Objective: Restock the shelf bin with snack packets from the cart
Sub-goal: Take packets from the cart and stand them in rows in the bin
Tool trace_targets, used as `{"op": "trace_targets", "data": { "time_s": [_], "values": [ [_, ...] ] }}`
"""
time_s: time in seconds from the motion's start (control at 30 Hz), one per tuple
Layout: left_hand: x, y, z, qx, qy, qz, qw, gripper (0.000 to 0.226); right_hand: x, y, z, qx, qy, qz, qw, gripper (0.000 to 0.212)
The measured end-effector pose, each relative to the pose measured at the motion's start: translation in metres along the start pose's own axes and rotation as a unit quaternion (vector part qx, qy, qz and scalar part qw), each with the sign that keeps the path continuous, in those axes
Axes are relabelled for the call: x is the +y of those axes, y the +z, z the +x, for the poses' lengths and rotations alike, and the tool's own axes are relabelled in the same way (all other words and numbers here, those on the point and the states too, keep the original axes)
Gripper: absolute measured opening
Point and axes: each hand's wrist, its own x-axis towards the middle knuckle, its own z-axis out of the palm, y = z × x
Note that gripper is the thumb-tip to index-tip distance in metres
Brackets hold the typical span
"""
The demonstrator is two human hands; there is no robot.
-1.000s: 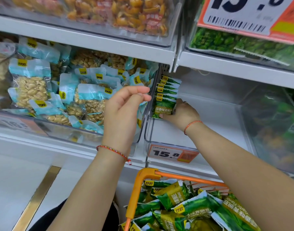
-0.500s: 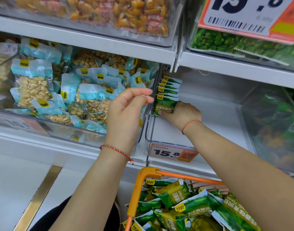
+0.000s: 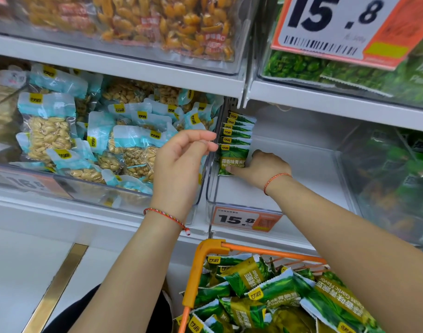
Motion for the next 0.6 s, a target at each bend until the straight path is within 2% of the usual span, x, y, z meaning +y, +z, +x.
{"op": "trace_targets", "data": {
  "time_s": [0.1,0.2,0.3,0.47,0.53,0.57,0.6],
  "values": [
    [-0.001,-0.003,-0.006,0.008,0.035,0.022,0.999,0.026,0.005,-0.017,-0.015,-0.013,-0.022,0.013,1.000,0.060],
    [0.000,-0.008,-0.026,-0.012,0.111,0.082,0.990,0.026,0.010,-0.037,-0.049,-0.023,-0.057,0.022,0.998,0.055],
    [0.000,-0.015,-0.052,-0.075,0.148,0.150,0.975,0.021,0.014,-0.047,-0.092,0.017,-0.108,0.009,0.994,0.047],
    [0.010,-0.024,-0.102,-0.212,0.112,0.186,0.953,0.018,0.023,-0.057,-0.162,0.079,-0.102,0.109,0.986,0.041],
    [0.015,-0.028,-0.124,-0.272,0.109,0.243,0.924,0.021,0.030,-0.060,-0.187,0.100,-0.091,0.164,0.977,0.038],
    [0.016,-0.031,-0.132,-0.312,0.110,0.293,0.897,0.022,0.033,-0.061,-0.200,0.101,-0.086,0.186,0.973,0.036],
    [0.018,-0.034,-0.139,-0.353,0.113,0.361,0.856,0.022,0.037,-0.062,-0.212,0.096,-0.083,0.203,0.971,0.034]
  ]
}}
